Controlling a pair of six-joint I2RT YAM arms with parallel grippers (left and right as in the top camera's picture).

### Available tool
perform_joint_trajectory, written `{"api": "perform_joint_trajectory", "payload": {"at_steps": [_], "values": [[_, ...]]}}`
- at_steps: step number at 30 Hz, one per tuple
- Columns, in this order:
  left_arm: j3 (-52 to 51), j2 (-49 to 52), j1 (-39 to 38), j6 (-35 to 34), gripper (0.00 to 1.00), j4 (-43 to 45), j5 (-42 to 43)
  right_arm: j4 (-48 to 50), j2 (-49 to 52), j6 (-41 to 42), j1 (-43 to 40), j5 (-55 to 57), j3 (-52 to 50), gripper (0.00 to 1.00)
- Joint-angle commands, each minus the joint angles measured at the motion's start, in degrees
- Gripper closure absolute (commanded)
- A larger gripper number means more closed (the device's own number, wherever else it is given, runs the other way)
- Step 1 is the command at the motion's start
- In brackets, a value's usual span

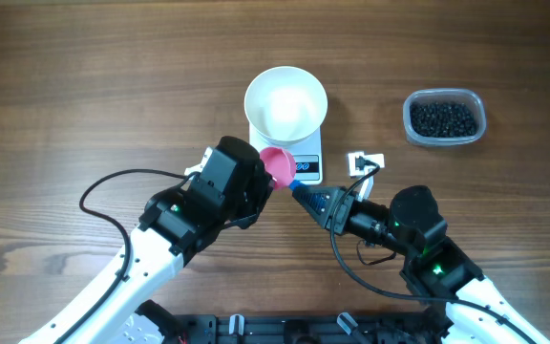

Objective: Scoop item into bowl and weigh 150g on scale
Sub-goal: 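Grasp the scoop's blue handle with the right gripper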

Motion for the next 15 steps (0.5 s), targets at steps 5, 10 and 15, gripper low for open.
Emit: {"api": "perform_joint_trajectory", "payload": {"at_steps": [5,10,15], "values": [[0.00,0.28,-0.42,0.96,0.96,-0.31,0.04,0.35,-0.26,-0.11,0.31,-0.96,1.36,0.73],[0.00,0.26,-0.42,0.96,0.96,-1.33,0.04,0.35,-0.26,-0.20,0.31,0.13,1.36,0.72],[0.00,0.26,-0.42,0.96,0.96,-1.81,0.02,0.35,-0.26,-0.11,0.31,0.09,1.36,0.72]]}}
